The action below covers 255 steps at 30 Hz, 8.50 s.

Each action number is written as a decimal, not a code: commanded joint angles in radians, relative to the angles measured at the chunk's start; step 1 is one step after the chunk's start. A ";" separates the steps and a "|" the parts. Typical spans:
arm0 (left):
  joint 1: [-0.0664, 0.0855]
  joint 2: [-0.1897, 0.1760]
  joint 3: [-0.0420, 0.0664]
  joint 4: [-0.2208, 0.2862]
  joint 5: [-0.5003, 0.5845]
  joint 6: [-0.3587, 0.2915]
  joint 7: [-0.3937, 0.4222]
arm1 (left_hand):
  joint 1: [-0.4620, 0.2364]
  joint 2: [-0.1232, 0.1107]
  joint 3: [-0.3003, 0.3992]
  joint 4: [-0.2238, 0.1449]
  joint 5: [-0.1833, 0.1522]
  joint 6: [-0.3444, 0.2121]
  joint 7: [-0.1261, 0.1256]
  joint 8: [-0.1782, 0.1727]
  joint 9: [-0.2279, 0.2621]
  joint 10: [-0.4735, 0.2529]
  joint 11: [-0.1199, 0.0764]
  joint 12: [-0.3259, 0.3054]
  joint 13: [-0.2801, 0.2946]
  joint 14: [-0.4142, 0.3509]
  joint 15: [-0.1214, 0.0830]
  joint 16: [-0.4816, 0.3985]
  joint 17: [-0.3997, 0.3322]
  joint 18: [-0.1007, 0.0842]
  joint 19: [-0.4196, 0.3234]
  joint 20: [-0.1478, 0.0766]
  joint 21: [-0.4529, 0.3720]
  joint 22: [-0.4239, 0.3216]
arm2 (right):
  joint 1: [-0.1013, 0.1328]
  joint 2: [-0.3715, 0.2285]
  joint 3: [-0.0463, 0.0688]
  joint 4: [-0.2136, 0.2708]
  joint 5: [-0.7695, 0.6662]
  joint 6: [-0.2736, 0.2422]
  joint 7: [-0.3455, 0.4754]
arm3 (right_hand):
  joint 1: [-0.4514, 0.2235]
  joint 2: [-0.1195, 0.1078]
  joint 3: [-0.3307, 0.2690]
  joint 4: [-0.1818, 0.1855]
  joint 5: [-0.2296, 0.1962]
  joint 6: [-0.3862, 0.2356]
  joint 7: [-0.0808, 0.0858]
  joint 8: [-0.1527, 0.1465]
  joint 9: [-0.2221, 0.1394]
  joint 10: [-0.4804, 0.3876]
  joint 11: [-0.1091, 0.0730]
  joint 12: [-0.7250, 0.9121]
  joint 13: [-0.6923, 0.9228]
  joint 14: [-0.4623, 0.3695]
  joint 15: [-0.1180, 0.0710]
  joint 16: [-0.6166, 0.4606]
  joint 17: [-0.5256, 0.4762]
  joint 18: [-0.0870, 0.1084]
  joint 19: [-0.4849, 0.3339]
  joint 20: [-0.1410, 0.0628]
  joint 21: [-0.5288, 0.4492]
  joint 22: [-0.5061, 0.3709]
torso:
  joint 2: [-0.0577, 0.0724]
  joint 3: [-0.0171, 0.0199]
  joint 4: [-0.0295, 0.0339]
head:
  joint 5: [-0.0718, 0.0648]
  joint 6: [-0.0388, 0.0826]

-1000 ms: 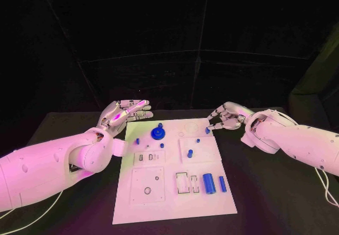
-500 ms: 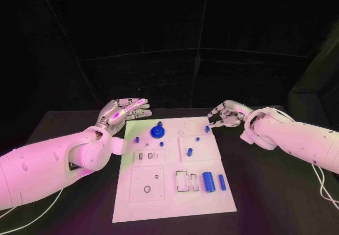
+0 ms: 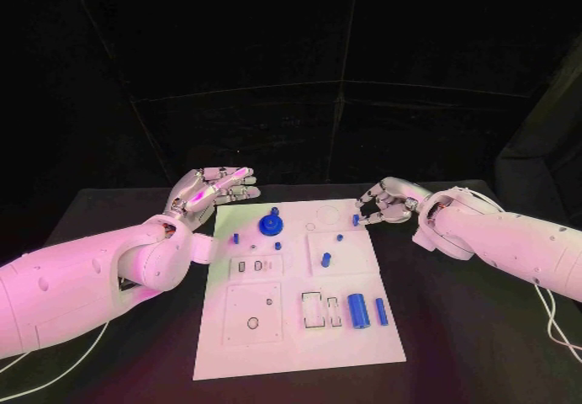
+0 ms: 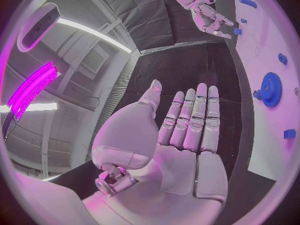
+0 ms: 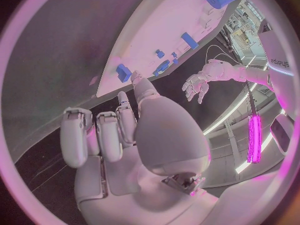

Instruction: Assemble the parts on the task board

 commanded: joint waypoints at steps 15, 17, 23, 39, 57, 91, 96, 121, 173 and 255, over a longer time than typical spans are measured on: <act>0.000 0.007 0.001 -0.005 0.001 0.016 0.010 | 0.003 0.007 0.002 -0.009 0.006 0.004 0.017 -0.005 -0.001 0.005 0.002 -0.006 -0.001 0.006 0.001 -0.005 -0.002 0.006 0.011 0.000 -0.006 -0.002 | -0.017 0.035 0.001 -0.040 -0.018 0.020 0.007 | 0.000 0.017 0.012 -0.008 -0.019 0.021 0.002 0.008 0.001 0.004 -0.002 0.005 0.037 0.074 -0.008 -0.003 0.113 -0.009 -0.002 -0.001 -0.003 0.114 | 0.000 0.0007 0.0014 | -0.003 -0.002; 0.000 0.007 0.001 -0.006 0.000 0.016 0.010 | 0.003 0.007 0.002 -0.009 0.006 0.004 0.017 -0.005 -0.001 0.005 0.002 -0.006 -0.001 0.006 0.001 -0.005 -0.002 0.006 0.011 0.000 -0.006 -0.002 | -0.017 0.039 0.001 -0.044 -0.019 0.021 0.007 | 0.000 0.022 0.017 -0.011 -0.025 0.028 0.003 0.011 0.001 0.005 -0.002 0.006 0.038 0.074 -0.008 -0.003 0.113 -0.010 -0.001 -0.001 -0.003 0.115 | 0.000 0.0004 0.0028 | -0.004 -0.002; 0.000 0.007 0.001 -0.006 0.000 0.016 0.009 | 0.003 0.007 0.002 -0.009 0.006 0.004 0.017 -0.005 -0.001 0.005 0.002 -0.006 -0.001 0.006 0.001 -0.005 -0.002 0.006 0.011 0.000 -0.006 -0.002 | -0.018 0.044 0.001 -0.054 -0.020 0.024 0.007 | 0.000 0.038 0.038 -0.018 -0.048 0.057 -0.001 0.020 0.002 0.009 -0.004 0.011 0.042 0.075 -0.010 -0.002 0.116 -0.010 0.002 -0.002 -0.001 0.119 | -0.001 0.0003 -0.0004 | -0.002 -0.002; 0.000 0.006 0.001 -0.006 0.000 0.017 0.006 | 0.004 0.008 0.003 -0.011 0.006 0.004 0.017 -0.006 -0.001 0.005 0.002 -0.006 -0.001 0.007 0.001 -0.006 -0.002 0.006 0.012 0.000 -0.007 -0.002 | -0.018 0.048 0.001 -0.065 -0.021 0.035 0.011 | -0.002 0.068 0.092 -0.038 -0.092 0.116 -0.019 0.033 0.001 0.018 -0.019 0.022 0.055 0.077 -0.022 0.000 0.123 -0.012 0.007 -0.012 0.001 0.125 | -0.001 0.0009 -0.0001 | -0.003 -0.004; 0.000 0.005 0.001 -0.004 0.000 0.019 0.000 | 0.005 0.009 0.003 -0.012 0.006 0.003 0.017 -0.006 -0.001 0.004 0.002 -0.007 -0.001 0.007 0.001 -0.007 -0.002 0.006 0.012 0.000 -0.008 -0.002 | -0.018 0.051 0.001 -0.064 -0.021 0.018 0.004 | -0.028 0.041 0.097 -0.047 -0.094 0.099 -0.011 0.012 -0.005 0.010 -0.015 0.010 0.045 0.076 -0.020 0.000 0.122 -0.012 0.006 -0.013 0.000 0.124 | -0.001 0.0008 0.0004 | -0.006 -0.005; 0.000 0.004 0.001 -0.004 0.000 0.024 -0.006 | 0.005 0.009 0.003 -0.012 0.006 0.002 0.018 -0.007 -0.001 0.004 0.002 -0.008 -0.001 0.006 0.001 -0.008 -0.003 0.006 0.012 0.000 -0.009 -0.002 | -0.018 0.063 0.001 -0.068 -0.021 0.015 -0.005 | -0.047 0.021 0.113 -0.067 -0.095 0.027 0.010 -0.019 -0.007 -0.009 0.004 -0.014 0.025 0.076 -0.004 -0.002 0.121 -0.011 0.002 0.001 -0.003 0.120 | -0.001 0.0017 -0.0003 | -0.005 -0.009; 0.000 0.004 0.001 -0.004 0.000 0.024 -0.006 | 0.005 0.010 0.003 -0.013 0.006 0.001 0.019 -0.008 -0.001 0.002 0.003 -0.009 -0.001 0.006 0.002 -0.009 -0.003 0.005 0.013 0.000 -0.011 -0.002 | -0.018 0.065 0.001 -0.069 -0.021 0.017 -0.006 | -0.047 0.020 0.113 -0.068 -0.095 0.024 0.010 -0.019 -0.007 -0.009 0.004 -0.014 0.024 0.076 -0.004 -0.002 0.121 -0.010 0.001 0.001 -0.003 0.119 | -0.001 0.0016 -0.0001 | -0.006 -0.011; 0.000 0.003 0.001 -0.005 0.000 0.026 -0.008 | 0.005 0.010 0.003 -0.013 0.006 0.001 0.019 -0.008 -0.001 0.002 0.003 -0.009 -0.001 0.006 0.002 -0.009 -0.003 0.005 0.013 0.000 -0.011 -0.002 | -0.018 0.068 0.001 -0.067 -0.028 0.037 -0.005 | -0.062 0.060 0.167 -0.077 -0.095 0.168 -0.036 0.051 0.013 0.007 -0.033 0.004 0.042 0.077 -0.032 -0.001 0.126 -0.011 0.006 -0.018 -0.001 0.126 | -0.001 0.0019 -0.0007 | -0.008 -0.016; 0.003 0.063 0.001 -0.098 0.072 0.039 -0.013 | 0.008 0.014 0.005 -0.017 0.005 0.003 0.018 -0.008 -0.001 0.005 0.002 -0.009 -0.001 0.009 0.001 -0.011 -0.003 0.006 0.015 0.000 -0.014 -0.002 | -0.077 0.276 -0.001 0.232 -0.283 -0.105 -0.385 | -0.101 0.078 0.222 -0.071 -0.075 0.169 -0.043 0.050 0.006 0.013 -0.042 0.001 0.043 0.077 -0.043 -0.003 0.124 -0.015 0.018 -0.035 0.006 0.140 | -0.058 -0.0296 0.0154 | 0.063 -0.070; 0.004 0.064 0.001 -0.104 0.077 0.040 -0.014 | 0.010 0.015 0.005 -0.020 0.005 0.004 0.017 -0.008 -0.001 0.006 0.001 -0.009 -0.001 0.011 0.001 -0.011 -0.003 0.006 0.018 -0.001 -0.016 -0.002 | -0.111 0.331 -0.032 0.193 -0.355 -0.005 -0.451 | -0.185 -0.034 0.190 -0.036 -0.087 0.049 -0.001 -0.012 -0.003 -0.040 -0.004 -0.064 -0.012 0.073 -0.011 -0.012 0.110 -0.011 0.003 -0.005 -0.006 0.123 | -0.056 -0.0250 0.0138 | 0.070 -0.091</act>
